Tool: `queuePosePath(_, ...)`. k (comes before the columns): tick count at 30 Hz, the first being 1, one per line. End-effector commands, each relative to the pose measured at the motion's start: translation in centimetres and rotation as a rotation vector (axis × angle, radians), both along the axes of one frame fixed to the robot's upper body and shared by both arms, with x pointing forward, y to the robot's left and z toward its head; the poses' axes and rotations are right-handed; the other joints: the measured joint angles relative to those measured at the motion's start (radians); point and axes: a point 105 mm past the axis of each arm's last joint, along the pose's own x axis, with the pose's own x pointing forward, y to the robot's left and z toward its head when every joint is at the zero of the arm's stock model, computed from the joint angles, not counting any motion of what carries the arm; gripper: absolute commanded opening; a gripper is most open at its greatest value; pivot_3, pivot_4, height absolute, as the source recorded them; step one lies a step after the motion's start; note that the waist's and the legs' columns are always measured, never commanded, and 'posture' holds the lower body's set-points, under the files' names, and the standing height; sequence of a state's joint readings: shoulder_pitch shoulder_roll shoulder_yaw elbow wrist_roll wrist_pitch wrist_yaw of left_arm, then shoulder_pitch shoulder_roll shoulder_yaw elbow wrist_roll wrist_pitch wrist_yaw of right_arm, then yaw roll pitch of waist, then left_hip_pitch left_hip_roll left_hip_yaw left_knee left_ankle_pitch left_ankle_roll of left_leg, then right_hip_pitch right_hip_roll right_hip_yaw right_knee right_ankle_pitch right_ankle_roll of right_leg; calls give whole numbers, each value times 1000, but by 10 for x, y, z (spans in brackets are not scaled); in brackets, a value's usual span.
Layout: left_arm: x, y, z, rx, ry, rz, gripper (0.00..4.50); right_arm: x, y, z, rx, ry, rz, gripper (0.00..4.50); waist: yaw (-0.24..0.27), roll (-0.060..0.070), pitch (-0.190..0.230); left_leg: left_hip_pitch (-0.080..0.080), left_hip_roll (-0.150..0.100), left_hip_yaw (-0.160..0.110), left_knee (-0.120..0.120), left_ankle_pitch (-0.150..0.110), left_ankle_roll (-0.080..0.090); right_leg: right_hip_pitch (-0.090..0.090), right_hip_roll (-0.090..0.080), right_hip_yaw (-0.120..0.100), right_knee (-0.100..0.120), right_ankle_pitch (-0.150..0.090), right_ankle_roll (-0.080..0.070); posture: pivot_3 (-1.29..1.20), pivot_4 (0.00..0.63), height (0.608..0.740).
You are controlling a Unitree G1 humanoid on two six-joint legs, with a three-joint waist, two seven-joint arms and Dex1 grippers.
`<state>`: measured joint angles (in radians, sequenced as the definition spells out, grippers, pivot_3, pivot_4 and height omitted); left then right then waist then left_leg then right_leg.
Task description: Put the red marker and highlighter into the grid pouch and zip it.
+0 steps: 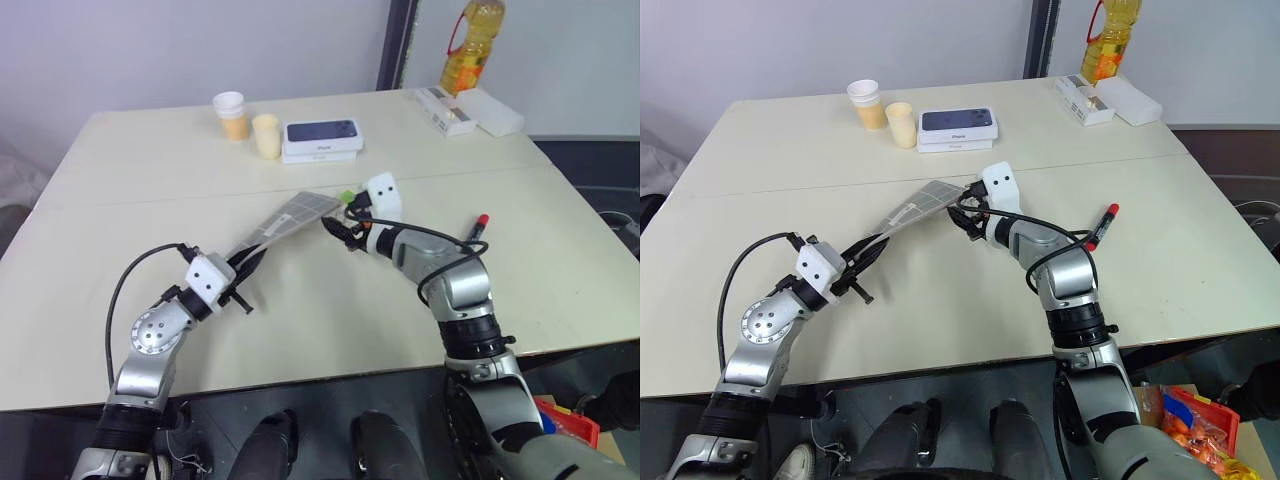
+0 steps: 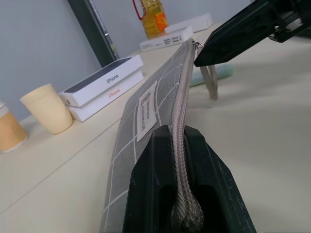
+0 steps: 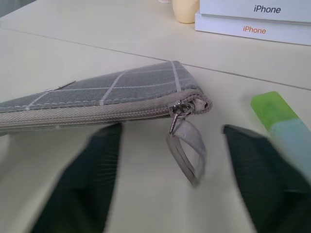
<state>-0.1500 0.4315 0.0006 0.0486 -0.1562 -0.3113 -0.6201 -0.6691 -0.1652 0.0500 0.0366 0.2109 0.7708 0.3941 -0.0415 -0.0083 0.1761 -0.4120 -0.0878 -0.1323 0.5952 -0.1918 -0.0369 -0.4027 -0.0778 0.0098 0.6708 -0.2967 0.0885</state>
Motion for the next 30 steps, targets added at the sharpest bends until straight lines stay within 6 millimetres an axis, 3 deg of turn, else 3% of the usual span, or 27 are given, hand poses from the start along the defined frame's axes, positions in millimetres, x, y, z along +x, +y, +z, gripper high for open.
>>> queuePosePath(1, -4, -3, 6, 4, -37, -13, 0, 1, 5, 16, 18, -59, 14, 1431, 0, 0, 0, 0, 0, 0, 0, 0, 0, 0, 0, 0, 0, 0, 0, 0, 150, 740)
queuePosePath(3, -5, -3, 7, 5, -38, -14, 0, 1, 5, 16, 15, -60, 16, 347, 0, 0, 0, 0, 0, 0, 0, 0, 0, 0, 0, 0, 0, 0, 0, 0, 150, 740)
queuePosePath(4, -5, -3, 7, 5, -39, -14, 0, 0, 6, 16, 7, -62, 18, 49, 0, 0, 0, 0, 0, 0, 0, 0, 0, 0, 0, 0, 0, 0, 0, 0, 150, 740)
queuePosePath(10, -4, -7, 9, 4, -40, -13, 0, -11, 18, 13, -94, -104, 104, 49, 0, 0, 0, 0, 0, 0, 0, 0, 0, 0, 0, 0, 0, 0, 0, 0, 150, 740)
queuePosePath(24, 5, -34, 13, -35, -24, -21, 0, -83, 105, 19, -305, -270, 582, 49, 1, -1, 0, 0, 0, 0, 1, 0, 0, 0, 0, 0, 0, 0, 0, 0, 150, 740)
queuePosePath(30, 9, -35, 17, -52, -32, -1, 0, -84, 107, 21, -313, -263, 590, 49, 3, -1, 0, 0, 0, 0, 1, 0, 0, 0, 0, 0, 0, 0, 0, 0, 150, 740)
